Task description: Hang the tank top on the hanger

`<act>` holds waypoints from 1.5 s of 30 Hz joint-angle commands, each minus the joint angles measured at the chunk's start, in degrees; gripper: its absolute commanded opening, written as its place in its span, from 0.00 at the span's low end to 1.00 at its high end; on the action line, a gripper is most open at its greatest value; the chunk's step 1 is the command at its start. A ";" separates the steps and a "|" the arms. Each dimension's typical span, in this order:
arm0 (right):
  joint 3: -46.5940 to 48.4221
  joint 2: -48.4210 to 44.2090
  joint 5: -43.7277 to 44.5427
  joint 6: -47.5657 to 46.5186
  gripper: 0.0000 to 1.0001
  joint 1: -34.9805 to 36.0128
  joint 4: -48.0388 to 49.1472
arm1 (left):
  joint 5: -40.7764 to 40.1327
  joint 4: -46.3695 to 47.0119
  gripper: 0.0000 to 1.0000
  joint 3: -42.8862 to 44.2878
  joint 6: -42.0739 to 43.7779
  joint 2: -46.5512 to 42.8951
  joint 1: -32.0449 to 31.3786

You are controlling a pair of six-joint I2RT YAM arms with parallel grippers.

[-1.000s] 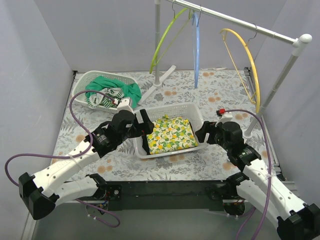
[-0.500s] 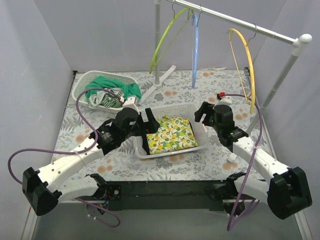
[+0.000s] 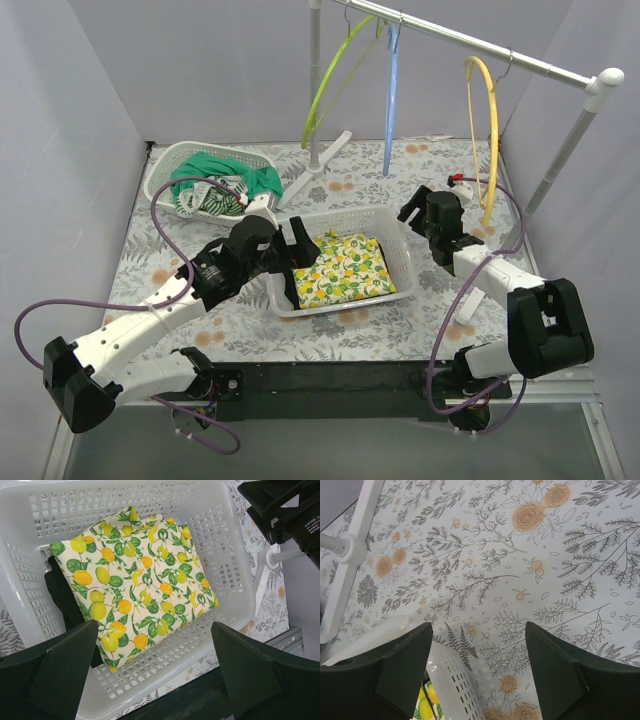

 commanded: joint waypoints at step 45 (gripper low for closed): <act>16.48 18.52 -3.37 -0.92 0.79 50.42 0.49 | -9.85 -15.11 0.98 7.15 -6.81 -1.71 9.89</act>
